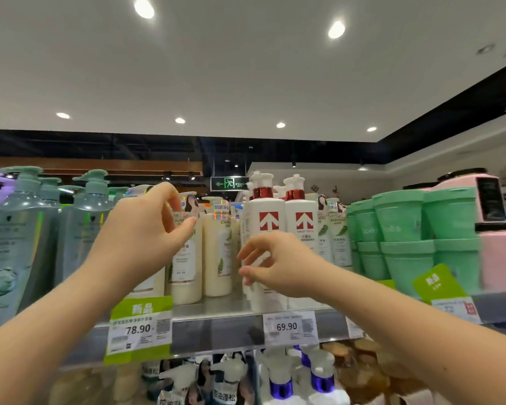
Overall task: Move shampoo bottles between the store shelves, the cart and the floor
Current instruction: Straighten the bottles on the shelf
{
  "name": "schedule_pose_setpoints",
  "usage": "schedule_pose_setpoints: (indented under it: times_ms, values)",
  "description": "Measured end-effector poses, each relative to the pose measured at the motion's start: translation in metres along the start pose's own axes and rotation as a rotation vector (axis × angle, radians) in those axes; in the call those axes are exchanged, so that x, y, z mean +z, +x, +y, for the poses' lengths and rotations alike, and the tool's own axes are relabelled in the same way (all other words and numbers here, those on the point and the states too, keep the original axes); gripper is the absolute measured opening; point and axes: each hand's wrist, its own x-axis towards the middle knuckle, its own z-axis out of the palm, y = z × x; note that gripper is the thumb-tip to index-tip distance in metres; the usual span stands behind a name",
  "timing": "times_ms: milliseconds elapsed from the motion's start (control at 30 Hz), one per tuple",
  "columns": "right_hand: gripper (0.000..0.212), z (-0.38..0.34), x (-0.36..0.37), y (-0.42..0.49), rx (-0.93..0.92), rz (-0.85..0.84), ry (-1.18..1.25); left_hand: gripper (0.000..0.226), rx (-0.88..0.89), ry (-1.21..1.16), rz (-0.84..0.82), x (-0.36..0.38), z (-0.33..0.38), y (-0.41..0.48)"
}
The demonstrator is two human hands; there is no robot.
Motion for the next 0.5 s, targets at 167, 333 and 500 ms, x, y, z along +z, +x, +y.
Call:
schedule_pose_setpoints:
  times_ms: [167,333,500]
  values:
    - [0.018,0.038,-0.041,-0.023,0.000,0.038,0.029,0.020,0.075,-0.016,-0.004,0.024,0.056,0.005]
    - [0.007,0.090,-0.080,-0.040,0.015,0.094,-0.028,0.020,0.124,0.031,-0.089,0.060,0.114,0.015]
    - [0.005,0.141,-0.121,-0.044,0.038,0.181,-0.113,0.019,0.169,0.093,-0.123,0.094,0.156,0.023]
